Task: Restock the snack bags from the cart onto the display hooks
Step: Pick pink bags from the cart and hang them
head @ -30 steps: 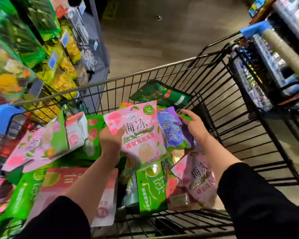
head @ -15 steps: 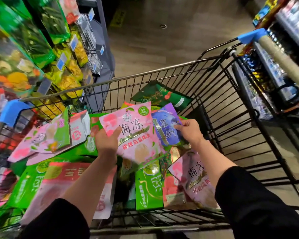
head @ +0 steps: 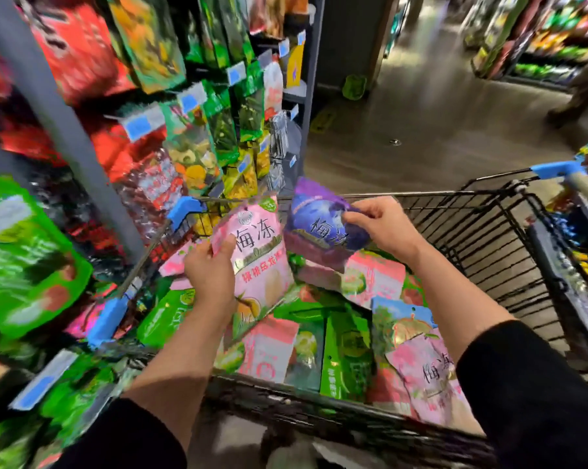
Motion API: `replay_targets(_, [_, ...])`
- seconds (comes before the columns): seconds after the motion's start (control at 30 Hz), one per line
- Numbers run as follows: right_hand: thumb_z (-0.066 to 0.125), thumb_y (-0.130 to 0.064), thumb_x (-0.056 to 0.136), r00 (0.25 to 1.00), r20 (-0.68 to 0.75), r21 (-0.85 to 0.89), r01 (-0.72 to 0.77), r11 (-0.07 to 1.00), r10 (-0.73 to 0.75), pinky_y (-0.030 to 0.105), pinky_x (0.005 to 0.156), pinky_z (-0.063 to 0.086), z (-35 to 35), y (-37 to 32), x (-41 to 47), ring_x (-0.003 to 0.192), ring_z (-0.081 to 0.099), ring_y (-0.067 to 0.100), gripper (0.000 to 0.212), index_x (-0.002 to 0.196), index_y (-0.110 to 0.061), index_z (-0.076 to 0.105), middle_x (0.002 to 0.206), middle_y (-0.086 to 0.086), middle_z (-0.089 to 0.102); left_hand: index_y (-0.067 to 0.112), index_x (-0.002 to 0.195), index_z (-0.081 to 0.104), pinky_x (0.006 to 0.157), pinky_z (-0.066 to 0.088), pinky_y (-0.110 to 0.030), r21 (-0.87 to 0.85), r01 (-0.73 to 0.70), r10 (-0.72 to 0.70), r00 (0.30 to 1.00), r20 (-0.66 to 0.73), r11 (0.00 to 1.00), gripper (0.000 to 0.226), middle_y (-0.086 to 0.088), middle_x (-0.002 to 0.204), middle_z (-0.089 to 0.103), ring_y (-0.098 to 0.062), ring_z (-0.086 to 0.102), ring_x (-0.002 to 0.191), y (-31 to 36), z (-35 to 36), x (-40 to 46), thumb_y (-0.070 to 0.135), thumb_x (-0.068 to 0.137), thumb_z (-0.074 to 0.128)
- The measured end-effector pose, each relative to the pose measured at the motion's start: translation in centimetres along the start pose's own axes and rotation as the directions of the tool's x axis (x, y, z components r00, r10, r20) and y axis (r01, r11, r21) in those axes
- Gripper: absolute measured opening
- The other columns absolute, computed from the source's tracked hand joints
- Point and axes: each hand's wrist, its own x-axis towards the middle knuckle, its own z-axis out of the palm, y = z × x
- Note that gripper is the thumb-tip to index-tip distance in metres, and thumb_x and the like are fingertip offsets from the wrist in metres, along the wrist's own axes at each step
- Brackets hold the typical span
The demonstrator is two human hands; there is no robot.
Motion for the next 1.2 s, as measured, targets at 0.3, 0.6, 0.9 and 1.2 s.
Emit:
replay_targets(0.3, [0.069,0.002,0.083,0.971,0.068,0.180,0.213,0.960,-0.228,0.023,0.052,0.036,9.8,-13.1,-3.7,0.056,0.049,0.007,0.021,0.067,-0.011,0.065,0.059,-0.001,0.058,0.017,0.069,0.058,0.068,0.044,-0.037,-0.153,-0.075,0.025,0.951,-0.308,0.985,0.018,-0.001,0.073,0.055,-0.015,0.047,0.078,6.0,-15.7,-2.3,0.020,0.079,0.073])
replay_targets(0.6, [0.061,-0.001,0.090,0.770,0.489,0.281,0.307,0.909,-0.410,0.022,0.057,0.044,21.4,-22.9,-6.3,0.056,0.057,0.000,0.011,0.081,-0.001,0.068,0.059,-0.013,0.067,0.030,0.066,0.053,0.066,0.040,-0.021,-0.056,-0.293,0.189,0.741,-0.644,0.955,0.029,0.014,0.065,0.054,-0.011,0.046,0.082,10.2,-28.9,-7.7,0.015,0.086,0.066])
replay_targets(0.9, [0.055,0.005,0.093,0.327,0.731,0.446,0.434,0.782,-0.599,0.013,0.052,0.041,33.0,-32.5,-12.8,0.049,0.054,-0.008,0.015,0.081,0.003,0.064,0.050,-0.017,0.063,0.018,0.061,0.049,0.063,0.035,-0.033,0.076,-0.281,0.162,0.296,-0.941,0.957,0.035,-0.004,0.070,0.048,-0.015,0.039,0.070,11.9,-39.2,-19.2,0.046,0.072,0.065])
replay_targets(1.2, [0.061,-0.010,0.087,-0.067,0.666,0.661,0.514,0.546,-0.743,0.028,0.052,0.025,41.6,-41.5,-28.7,0.056,0.034,0.005,0.031,0.056,-0.009,0.055,0.054,0.000,0.041,0.008,0.055,0.050,0.059,0.038,-0.039,0.265,-0.121,0.236,-0.208,-0.949,0.957,0.039,-0.015,0.063,0.054,-0.018,0.041,0.064,16.6,-47.1,-33.6,0.038,0.077,0.062])
